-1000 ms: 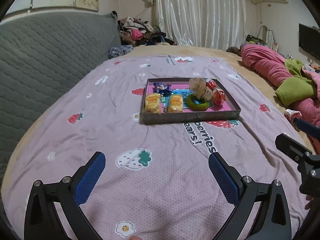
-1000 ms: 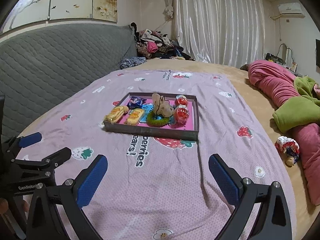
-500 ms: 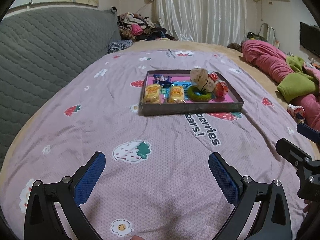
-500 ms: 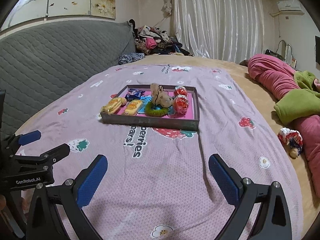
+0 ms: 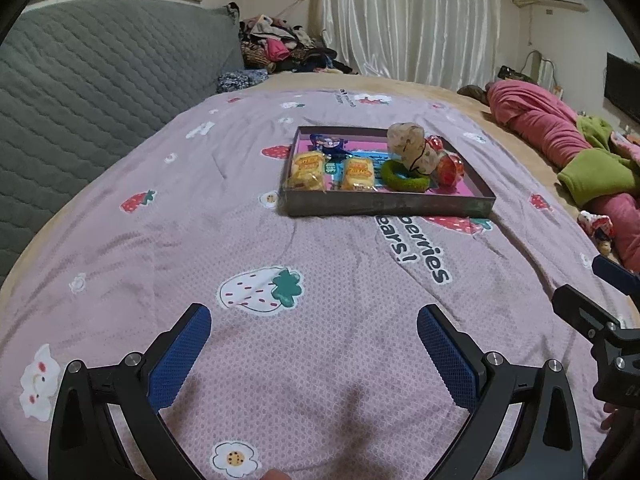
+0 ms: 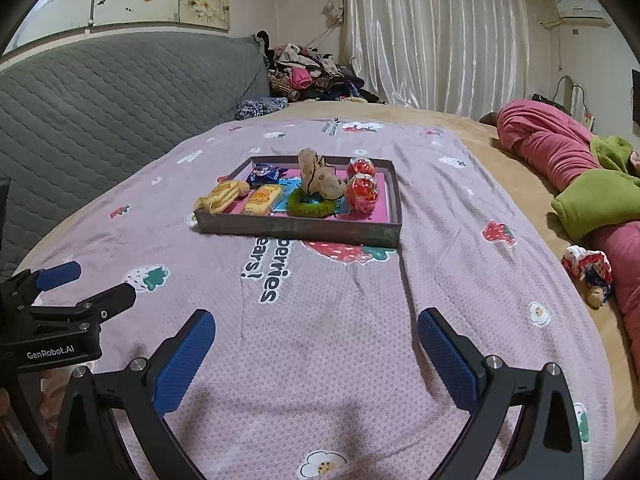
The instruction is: Organize objects
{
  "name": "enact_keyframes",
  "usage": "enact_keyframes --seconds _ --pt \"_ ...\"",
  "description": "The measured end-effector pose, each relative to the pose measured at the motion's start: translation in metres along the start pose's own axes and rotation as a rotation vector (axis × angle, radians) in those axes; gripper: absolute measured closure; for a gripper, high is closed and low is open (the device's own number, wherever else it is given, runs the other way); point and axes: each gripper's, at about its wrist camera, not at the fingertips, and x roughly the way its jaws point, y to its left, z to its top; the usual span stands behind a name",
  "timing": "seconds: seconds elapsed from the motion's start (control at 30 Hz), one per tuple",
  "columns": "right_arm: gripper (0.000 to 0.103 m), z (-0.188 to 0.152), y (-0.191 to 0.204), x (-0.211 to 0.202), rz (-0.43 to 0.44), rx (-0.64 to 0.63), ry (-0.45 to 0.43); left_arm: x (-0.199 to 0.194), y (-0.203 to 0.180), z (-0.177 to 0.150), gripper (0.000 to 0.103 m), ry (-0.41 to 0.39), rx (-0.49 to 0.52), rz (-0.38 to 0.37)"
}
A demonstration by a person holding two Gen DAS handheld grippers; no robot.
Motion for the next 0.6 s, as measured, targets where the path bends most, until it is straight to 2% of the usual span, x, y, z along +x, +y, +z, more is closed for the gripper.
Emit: enact_keyframes --seconds 0.27,0.43,0.6 --pt "0.001 -0.003 0.002 0.012 0.004 0.002 0.012 0.012 0.002 -0.003 0.000 0.003 0.000 -0.004" --pt "0.001 -0.006 0.001 0.016 0.005 0.014 0.018 0.015 0.001 -0.004 0.000 -0.009 0.016 0.042" --pt "0.001 -0.007 -0.001 0.021 0.001 0.020 0.028 0.019 0.000 -0.006 0.000 0.000 0.020 0.036"
